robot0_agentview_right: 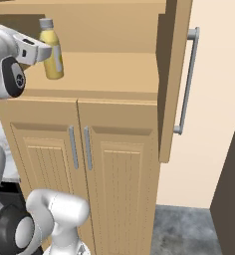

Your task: Sort all alcoholic drinks to one cabinet, and non-alcoholic drinks to the other.

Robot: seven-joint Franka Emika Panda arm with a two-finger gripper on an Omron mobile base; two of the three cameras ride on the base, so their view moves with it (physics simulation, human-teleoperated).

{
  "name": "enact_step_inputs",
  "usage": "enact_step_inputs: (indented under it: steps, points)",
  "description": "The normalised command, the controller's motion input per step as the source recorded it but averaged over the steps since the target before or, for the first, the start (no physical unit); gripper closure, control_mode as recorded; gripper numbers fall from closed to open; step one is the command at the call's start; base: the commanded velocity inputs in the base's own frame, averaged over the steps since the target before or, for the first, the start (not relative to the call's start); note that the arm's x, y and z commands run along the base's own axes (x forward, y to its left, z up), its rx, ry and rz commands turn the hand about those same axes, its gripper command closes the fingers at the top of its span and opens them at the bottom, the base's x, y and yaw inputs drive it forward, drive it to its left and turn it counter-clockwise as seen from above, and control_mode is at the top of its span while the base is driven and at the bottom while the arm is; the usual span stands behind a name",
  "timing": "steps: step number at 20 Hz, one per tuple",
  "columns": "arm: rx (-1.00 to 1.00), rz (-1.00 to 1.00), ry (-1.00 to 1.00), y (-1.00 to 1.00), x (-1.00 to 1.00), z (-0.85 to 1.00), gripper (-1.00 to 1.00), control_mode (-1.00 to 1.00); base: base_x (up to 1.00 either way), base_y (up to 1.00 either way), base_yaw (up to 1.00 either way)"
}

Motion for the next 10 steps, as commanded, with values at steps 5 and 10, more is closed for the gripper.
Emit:
enact_step_inputs:
  steps: [5,10]
  points:
    - [0.10,0.00,0.29,-0.03,-1.00,-0.26,-1.00,-1.00,0.00,0.00,0.00]
    - [0.19,0.00,0.43,-0.30,-0.86,-0.29,-1.00,-1.00,0.00,0.00,0.00]
